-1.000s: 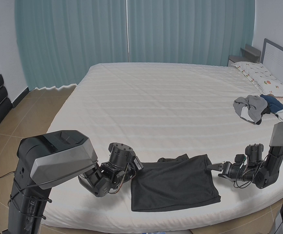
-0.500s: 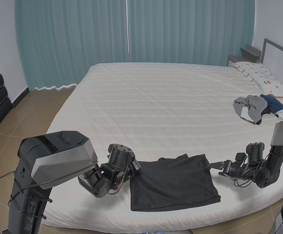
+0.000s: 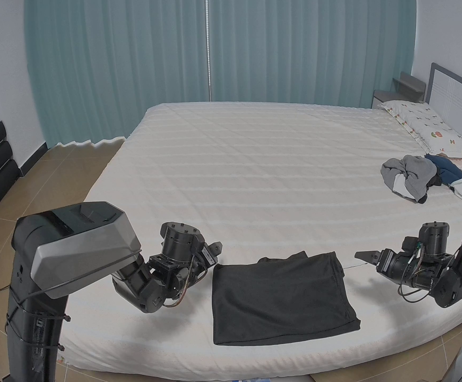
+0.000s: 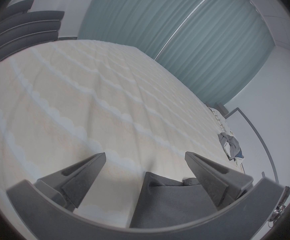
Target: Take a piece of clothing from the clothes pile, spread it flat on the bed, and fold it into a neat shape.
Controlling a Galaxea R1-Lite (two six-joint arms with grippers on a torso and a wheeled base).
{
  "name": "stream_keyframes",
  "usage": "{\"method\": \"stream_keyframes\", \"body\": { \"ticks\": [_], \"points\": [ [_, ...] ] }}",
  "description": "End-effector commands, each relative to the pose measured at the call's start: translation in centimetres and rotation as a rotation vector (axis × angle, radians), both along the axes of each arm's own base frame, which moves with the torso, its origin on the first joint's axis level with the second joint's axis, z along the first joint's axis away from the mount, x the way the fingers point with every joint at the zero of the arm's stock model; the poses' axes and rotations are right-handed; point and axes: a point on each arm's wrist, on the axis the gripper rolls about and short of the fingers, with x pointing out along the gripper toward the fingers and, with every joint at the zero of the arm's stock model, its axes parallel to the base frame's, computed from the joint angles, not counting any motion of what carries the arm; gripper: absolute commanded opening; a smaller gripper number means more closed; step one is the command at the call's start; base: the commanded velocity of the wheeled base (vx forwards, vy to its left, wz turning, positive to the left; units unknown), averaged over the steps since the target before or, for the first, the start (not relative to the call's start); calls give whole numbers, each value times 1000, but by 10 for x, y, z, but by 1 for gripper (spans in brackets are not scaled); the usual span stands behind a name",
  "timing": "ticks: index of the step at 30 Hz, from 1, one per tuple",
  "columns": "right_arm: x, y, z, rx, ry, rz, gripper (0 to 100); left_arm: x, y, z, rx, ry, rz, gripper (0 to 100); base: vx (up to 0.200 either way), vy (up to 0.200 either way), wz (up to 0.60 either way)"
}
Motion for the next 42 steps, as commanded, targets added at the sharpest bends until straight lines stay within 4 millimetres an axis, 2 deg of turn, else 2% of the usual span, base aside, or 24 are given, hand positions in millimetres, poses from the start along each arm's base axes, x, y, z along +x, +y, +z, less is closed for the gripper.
{"method": "stream_keyframes", "body": {
  "ticks": [1,2,3,4,10,11,13,18,19,22,24,25,26,27,28,30,33,34,35,37,39,42],
  "points": [
    [-52,-2,57,-62,-168,-113,100,-17,30,56,1,-90,25,100,0,0,0],
    [-62,-2,66,-68,-203,-120,100,-21,36,67,-4,-111,35,100,0,0,0],
    [-62,-2,66,-68,-203,-120,100,-21,36,67,-4,-111,35,100,0,0,0],
    [-76,-2,77,-74,-254,-126,100,-28,48,80,-8,-135,54,100,0,0,0],
    [-116,-7,111,-132,-435,-165,100,-69,85,128,-24,-241,98,100,0,0,0],
    [-118,-7,112,-138,-441,-165,100,-71,86,130,-24,-245,99,100,0,0,0],
    [-135,-8,118,-178,-466,-155,100,-90,98,149,-11,-295,107,100,0,0,0],
    [-174,-9,123,-290,-506,-103,100,-132,118,171,64,-383,163,100,0,0,0],
    [-179,-10,123,-309,-507,-96,100,-137,120,173,75,-390,168,100,0,0,0],
    [-211,-10,121,-421,-515,-42,100,-169,133,177,153,-431,175,100,0,0,0],
    [-219,-10,121,-435,-520,-23,100,-177,136,179,173,-447,178,100,0,0,0],
    [-236,-10,120,-443,-524,22,100,-196,143,183,229,-483,195,100,0,0,0],
    [-236,-10,120,-443,-524,22,100,-196,143,183,229,-483,195,100,0,0,0],
    [-251,-10,116,-442,-513,50,100,-211,149,184,277,-497,221,100,0,0,0],
    [-257,-10,114,-447,-504,56,100,-218,152,183,302,-496,231,100,0,0,0],
    [-264,-11,111,-454,-499,62,100,-227,156,184,319,-499,242,100,0,0,0],
    [-280,-12,102,-473,-523,70,100,-257,169,187,335,-491,260,100,0,0,0],
    [-280,-12,102,-473,-523,70,100,-257,169,187,335,-491,260,100,0,0,0],
    [-288,-12,97,-483,-543,92,100,-273,176,186,346,-480,263,100,0,0,0],
    [-293,-13,94,-487,-558,107,100,-282,179,186,351,-476,268,100,0,0,0],
    [-305,-15,91,-501,-595,149,100,-301,188,183,372,-468,286,100,0,0,0],
    [-314,-17,94,-512,-577,155,100,-318,196,179,399,-469,318,100,0,0,0]
  ]
}}
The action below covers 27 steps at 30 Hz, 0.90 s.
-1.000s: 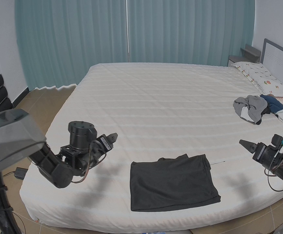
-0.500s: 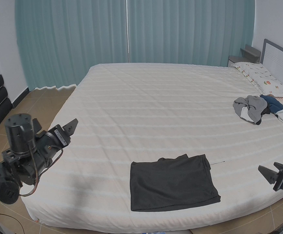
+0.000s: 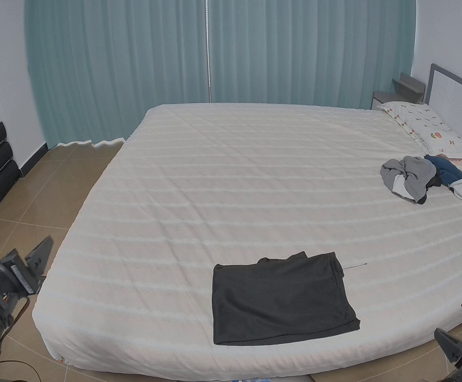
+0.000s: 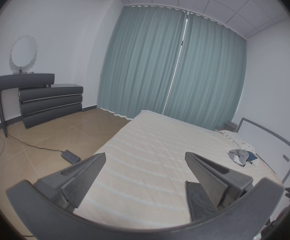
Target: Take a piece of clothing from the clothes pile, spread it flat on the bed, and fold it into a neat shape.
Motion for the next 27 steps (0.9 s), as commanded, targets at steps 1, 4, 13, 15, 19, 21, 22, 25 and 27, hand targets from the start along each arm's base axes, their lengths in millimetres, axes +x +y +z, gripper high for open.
{"method": "stream_keyframes", "body": {
  "ticks": [1,4,13,15,19,21,22,25,27],
  "points": [
    [-38,-6,4,-34,-158,61,100,-63,28,-2,28,-117,92,100,0,0,0],
    [-38,-6,6,-35,-164,52,100,-67,30,-4,44,-117,111,100,0,0,0],
    [-37,-12,3,-95,-151,-248,100,-127,43,-30,231,-191,228,100,0,0,0],
    [-38,-12,6,-108,-150,-303,100,-131,43,-34,262,-195,254,100,0,0,0],
    [-40,-8,10,-120,-136,-397,100,-132,41,-37,274,-171,300,100,0,0,0],
    [-43,-7,2,-119,-119,-380,100,-134,40,-39,286,-153,344,100,0,0,0],
    [-46,-6,-3,-109,-134,-341,100,-136,39,-42,292,-145,367,100,0,0,0],
    [-45,-4,-21,-100,-131,-226,100,-142,38,-50,317,-140,375,100,0,0,0],
    [-42,-4,-26,-108,-126,-218,100,-141,38,-54,333,-122,365,100,0,0,0]
  ]
}}
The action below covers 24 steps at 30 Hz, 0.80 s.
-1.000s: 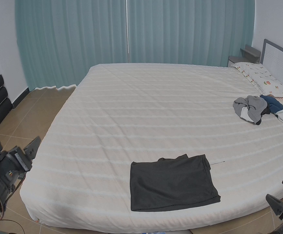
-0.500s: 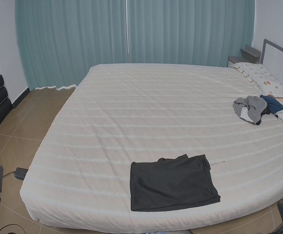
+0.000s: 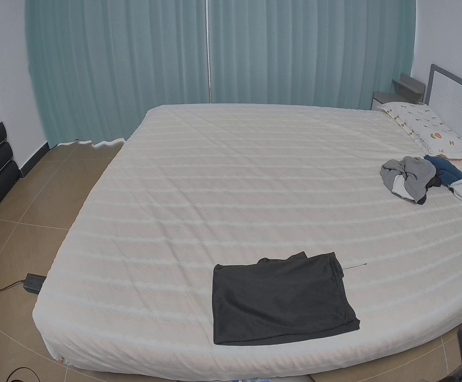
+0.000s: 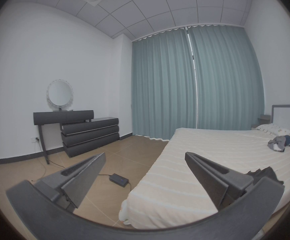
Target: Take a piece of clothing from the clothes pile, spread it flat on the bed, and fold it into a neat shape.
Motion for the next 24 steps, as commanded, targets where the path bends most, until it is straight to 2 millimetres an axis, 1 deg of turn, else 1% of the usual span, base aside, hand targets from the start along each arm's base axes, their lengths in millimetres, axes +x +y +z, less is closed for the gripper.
{"method": "stream_keyframes", "body": {
  "ticks": [1,4,8,9,12,18,24],
  "points": [
    [2,1,-23,-16,1,56,100,-6,-2,-15,26,1,36,100,0,0,0],
    [8,1,-29,-45,-15,52,100,-2,-2,-20,19,3,20,100,0,0,0],
    [21,1,-34,-59,-195,50,100,11,-5,-40,25,-47,-119,100,0,0,0],
    [21,1,-31,-61,-229,44,100,11,-5,-39,22,-65,-145,100,0,0,0],
    [21,1,-33,-57,-206,40,100,12,-7,-41,7,-48,-195,100,0,0,0],
    [21,1,-38,-35,-156,55,100,13,-11,-41,-26,-50,-386,100,0,0,0],
    [21,1,-40,8,-140,45,100,12,-15,-41,-11,-39,-564,100,0,0,0]
  ]
}}
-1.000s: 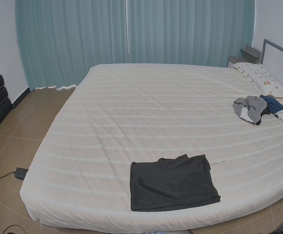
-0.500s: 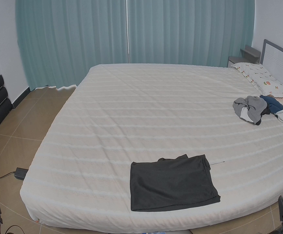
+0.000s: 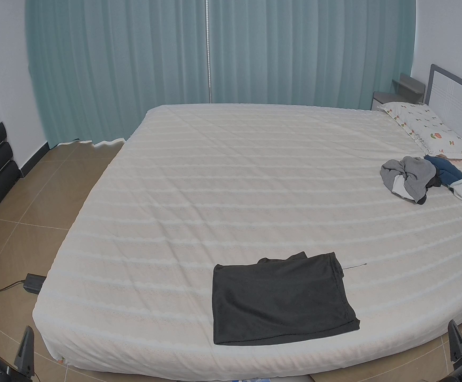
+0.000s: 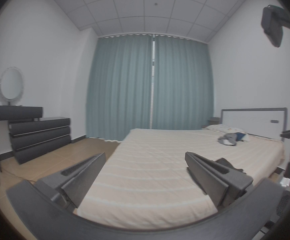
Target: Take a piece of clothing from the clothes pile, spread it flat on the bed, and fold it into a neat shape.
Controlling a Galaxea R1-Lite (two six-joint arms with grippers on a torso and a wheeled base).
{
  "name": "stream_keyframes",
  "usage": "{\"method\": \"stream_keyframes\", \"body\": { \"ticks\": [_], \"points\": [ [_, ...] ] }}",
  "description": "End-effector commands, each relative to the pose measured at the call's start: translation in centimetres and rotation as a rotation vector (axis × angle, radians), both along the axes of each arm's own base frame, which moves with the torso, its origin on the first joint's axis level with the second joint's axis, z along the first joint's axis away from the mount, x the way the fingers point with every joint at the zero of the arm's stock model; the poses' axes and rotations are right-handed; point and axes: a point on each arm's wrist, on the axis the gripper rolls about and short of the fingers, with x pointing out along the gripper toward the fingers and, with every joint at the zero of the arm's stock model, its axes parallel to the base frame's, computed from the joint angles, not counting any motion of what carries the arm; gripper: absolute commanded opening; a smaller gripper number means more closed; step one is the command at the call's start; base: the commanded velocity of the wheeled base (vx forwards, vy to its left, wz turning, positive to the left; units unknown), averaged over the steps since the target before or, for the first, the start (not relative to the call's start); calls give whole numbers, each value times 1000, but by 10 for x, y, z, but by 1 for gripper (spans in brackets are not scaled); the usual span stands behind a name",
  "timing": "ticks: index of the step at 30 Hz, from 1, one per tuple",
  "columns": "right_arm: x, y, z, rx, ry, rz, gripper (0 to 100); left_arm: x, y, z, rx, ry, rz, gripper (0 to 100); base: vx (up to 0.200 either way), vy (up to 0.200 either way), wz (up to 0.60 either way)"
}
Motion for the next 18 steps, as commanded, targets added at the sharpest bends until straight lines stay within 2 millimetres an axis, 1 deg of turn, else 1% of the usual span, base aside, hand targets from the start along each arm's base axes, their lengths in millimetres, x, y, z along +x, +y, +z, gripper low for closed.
{"method": "stream_keyframes", "body": {
  "ticks": [1,3,6,18],
  "points": [
    [1,0,-6,17,21,0,100,1,-2,-4,5,16,-86,100,0,0,0],
    [1,0,-6,19,18,-2,100,1,-2,-5,14,28,-66,100,0,0,0],
    [1,0,-6,17,15,1,100,1,1,-11,23,75,25,100,0,0,0],
    [1,0,-6,26,15,3,100,1,1,-11,20,73,28,100,0,0,0]
  ]
}}
